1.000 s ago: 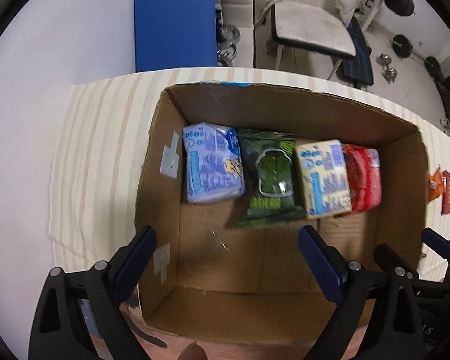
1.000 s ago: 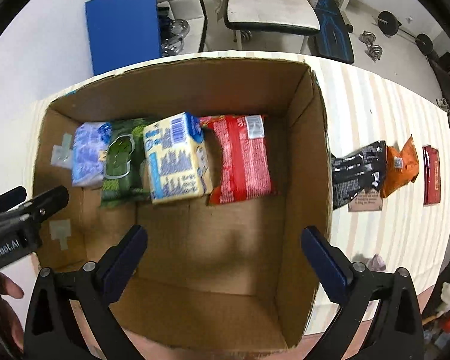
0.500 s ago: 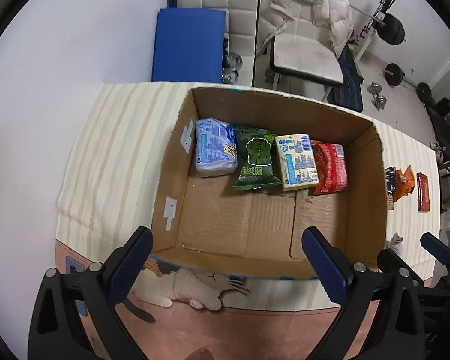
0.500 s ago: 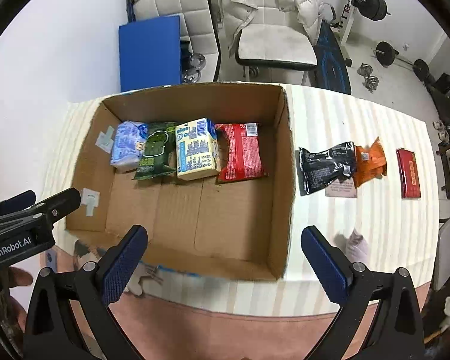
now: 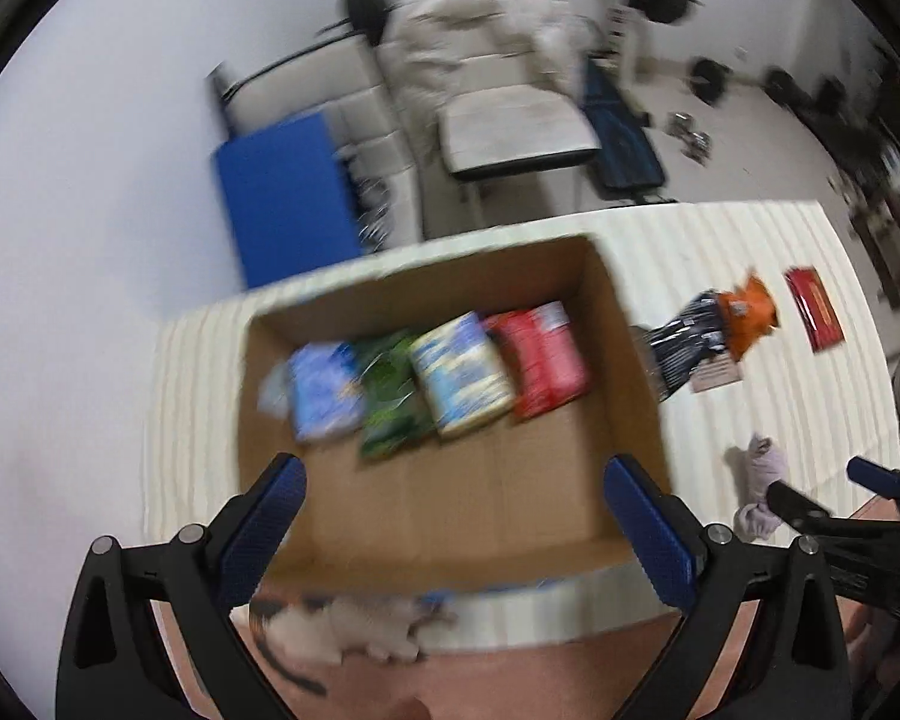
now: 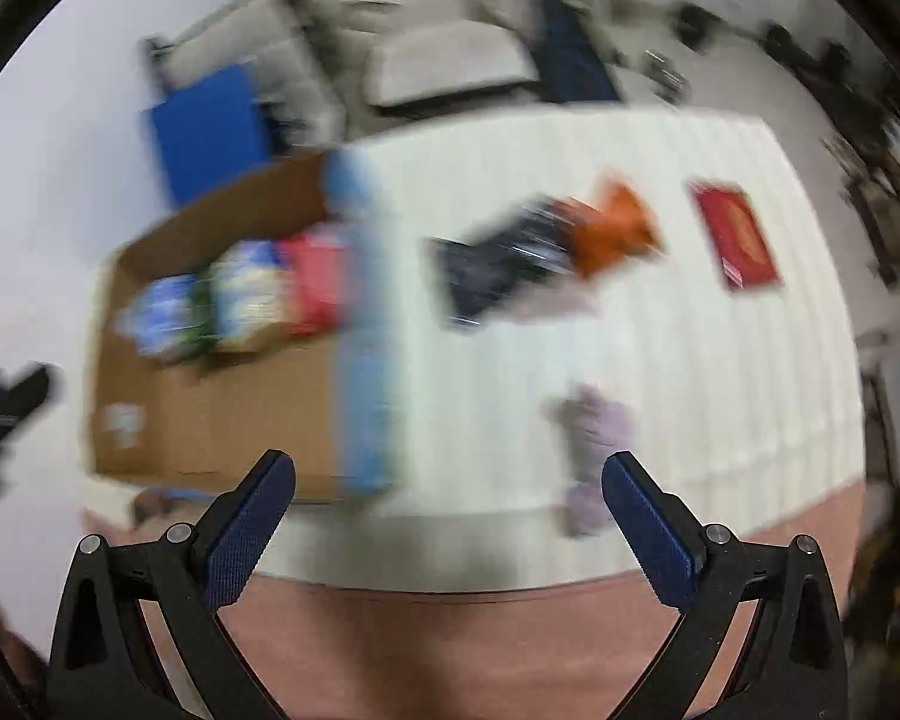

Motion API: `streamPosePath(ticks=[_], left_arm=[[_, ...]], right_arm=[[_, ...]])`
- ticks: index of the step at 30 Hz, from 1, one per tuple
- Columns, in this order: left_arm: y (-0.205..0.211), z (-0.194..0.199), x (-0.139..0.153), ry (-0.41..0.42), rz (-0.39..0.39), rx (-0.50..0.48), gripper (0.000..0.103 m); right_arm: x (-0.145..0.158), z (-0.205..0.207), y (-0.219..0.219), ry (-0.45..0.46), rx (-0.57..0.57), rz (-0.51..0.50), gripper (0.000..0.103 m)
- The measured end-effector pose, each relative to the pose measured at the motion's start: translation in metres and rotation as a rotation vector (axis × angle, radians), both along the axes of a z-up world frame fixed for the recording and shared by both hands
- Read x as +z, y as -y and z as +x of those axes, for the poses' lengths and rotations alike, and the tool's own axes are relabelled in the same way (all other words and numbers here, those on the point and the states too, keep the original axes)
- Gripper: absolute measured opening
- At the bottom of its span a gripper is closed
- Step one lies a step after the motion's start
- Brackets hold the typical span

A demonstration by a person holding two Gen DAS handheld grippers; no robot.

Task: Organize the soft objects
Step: 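Grasp the black pouch with left tool while right tool grasps the lilac sock bundle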

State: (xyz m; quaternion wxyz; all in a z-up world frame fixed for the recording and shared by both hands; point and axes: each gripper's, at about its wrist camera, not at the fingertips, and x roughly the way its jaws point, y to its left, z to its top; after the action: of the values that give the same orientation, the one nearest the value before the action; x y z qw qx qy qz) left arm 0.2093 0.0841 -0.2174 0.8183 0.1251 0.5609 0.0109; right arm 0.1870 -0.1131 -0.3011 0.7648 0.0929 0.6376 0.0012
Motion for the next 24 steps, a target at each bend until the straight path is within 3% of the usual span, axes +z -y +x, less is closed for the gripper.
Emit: streamPosePath(ticks=[4, 9, 12, 14, 16, 19, 24], left_arm=[[0.066, 0.031, -0.018, 0.004, 0.103, -0.17, 0.102], [0.141, 0.074, -0.061, -0.07, 0.246, -0.399, 0.102], [0.175, 0.096, -0.099, -0.184, 0.294, -0.514, 0.102], [0.193, 0.105, -0.127, -0.271, 0.316, -0.583, 0.102], [0.208, 0.112, -0.155, -0.342, 0.338, -0.656, 0.102], [0.216, 0.118, -0.194, -0.423, 0.394, -0.708, 0.102], [0.216, 0.129, -0.24, -0.555, 0.382, -0.694, 0.102]], right_arm=[[-0.077, 0.003, 0.058, -0.149, -0.105, -0.031, 0.103], [-0.152, 0.006, 0.084, -0.308, -0.142, 0.063, 0.096], [-0.166, 0.011, 0.087, -0.335, -0.134, 0.073, 0.08], [-0.168, 0.015, 0.09, -0.345, -0.121, 0.049, 0.058], [-0.169, 0.018, 0.096, -0.351, -0.115, 0.035, 0.043], [-0.167, 0.024, 0.119, -0.365, -0.149, 0.037, 0.041], [-0.161, 0.033, 0.17, -0.358, -0.214, 0.043, 0.04]])
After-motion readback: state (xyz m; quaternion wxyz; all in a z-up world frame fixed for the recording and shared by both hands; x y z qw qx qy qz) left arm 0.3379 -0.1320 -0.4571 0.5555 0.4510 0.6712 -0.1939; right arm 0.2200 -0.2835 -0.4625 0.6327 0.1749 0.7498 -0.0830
